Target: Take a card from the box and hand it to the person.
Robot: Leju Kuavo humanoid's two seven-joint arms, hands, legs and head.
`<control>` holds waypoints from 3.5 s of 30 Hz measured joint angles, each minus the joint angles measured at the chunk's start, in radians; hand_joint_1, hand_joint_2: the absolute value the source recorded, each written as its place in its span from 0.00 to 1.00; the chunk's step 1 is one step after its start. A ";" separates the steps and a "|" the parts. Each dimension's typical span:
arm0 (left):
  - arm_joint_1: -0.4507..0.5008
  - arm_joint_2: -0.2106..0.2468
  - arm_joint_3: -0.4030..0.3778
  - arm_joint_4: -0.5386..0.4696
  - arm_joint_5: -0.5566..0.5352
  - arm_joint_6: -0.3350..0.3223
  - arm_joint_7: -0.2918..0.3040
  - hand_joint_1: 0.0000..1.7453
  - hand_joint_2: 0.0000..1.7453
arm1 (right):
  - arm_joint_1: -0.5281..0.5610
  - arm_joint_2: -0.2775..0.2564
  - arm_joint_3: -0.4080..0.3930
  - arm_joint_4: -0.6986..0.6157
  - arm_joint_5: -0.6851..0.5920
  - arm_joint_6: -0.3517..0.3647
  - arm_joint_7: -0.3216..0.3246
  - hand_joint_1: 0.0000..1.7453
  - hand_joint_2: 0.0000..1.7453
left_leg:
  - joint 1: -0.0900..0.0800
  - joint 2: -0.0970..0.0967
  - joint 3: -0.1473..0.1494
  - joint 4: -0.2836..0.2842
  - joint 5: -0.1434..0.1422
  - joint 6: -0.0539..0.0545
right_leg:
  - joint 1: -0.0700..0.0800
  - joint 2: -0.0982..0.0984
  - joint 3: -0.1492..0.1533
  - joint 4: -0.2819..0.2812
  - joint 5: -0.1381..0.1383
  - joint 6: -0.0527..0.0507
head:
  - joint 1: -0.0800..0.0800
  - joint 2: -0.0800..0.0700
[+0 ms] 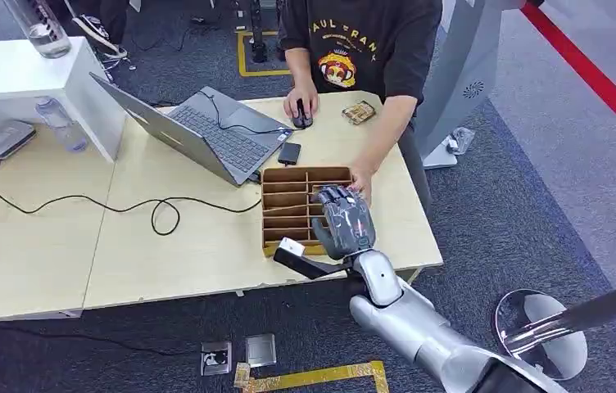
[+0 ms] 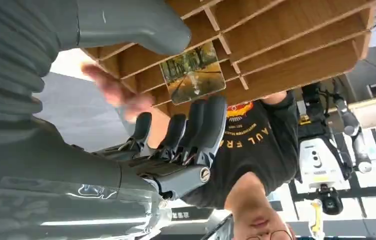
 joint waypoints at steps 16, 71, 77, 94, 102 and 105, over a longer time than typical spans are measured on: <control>0.000 0.000 0.000 0.000 -0.001 0.020 0.011 0.00 0.00 | -0.003 -0.009 0.001 -0.046 0.012 0.000 0.016 0.34 1.00 | 0.000 0.000 0.000 0.000 0.000 0.000 | 0.000 0.000 0.000 0.000 0.000 0.000 | 0.000 0.000; -0.009 -0.005 0.000 0.000 -0.080 0.040 0.023 0.00 0.00 | -0.055 -0.023 0.055 0.055 -0.003 0.022 0.072 0.48 1.00 | 0.000 0.000 0.000 0.000 0.000 0.000 | 0.000 0.000 0.000 0.000 0.000 0.000 | 0.000 0.000; -0.009 -0.005 0.000 0.000 -0.080 0.040 0.023 0.00 0.00 | -0.056 -0.023 0.062 0.063 -0.005 0.026 0.067 0.57 1.00 | 0.000 0.000 0.000 0.000 0.000 0.000 | 0.000 0.000 0.000 0.000 0.000 0.000 | 0.000 0.000; -0.011 -0.007 0.001 0.000 -0.106 0.029 0.009 0.00 0.00 | -0.103 0.007 0.078 0.156 -0.035 0.007 0.065 0.78 1.00 | 0.000 0.000 0.000 0.000 0.000 0.000 | 0.000 0.000 0.000 0.000 0.000 0.000 | 0.000 0.000; -0.011 -0.008 0.002 0.000 -0.119 0.020 0.004 0.00 0.00 | -0.112 0.011 0.079 0.182 -0.028 -0.005 0.072 0.83 1.00 | 0.000 0.000 0.001 0.000 0.000 0.000 | 0.000 0.000 0.001 0.000 0.000 0.000 | 0.000 0.000; -0.011 -0.008 0.002 0.000 -0.130 0.018 0.003 0.00 0.00 | -0.111 0.011 0.075 0.180 -0.004 -0.006 0.076 0.97 1.00 | 0.000 0.000 0.001 0.000 0.000 0.000 | 0.000 0.000 0.001 0.000 0.000 0.000 | 0.000 0.000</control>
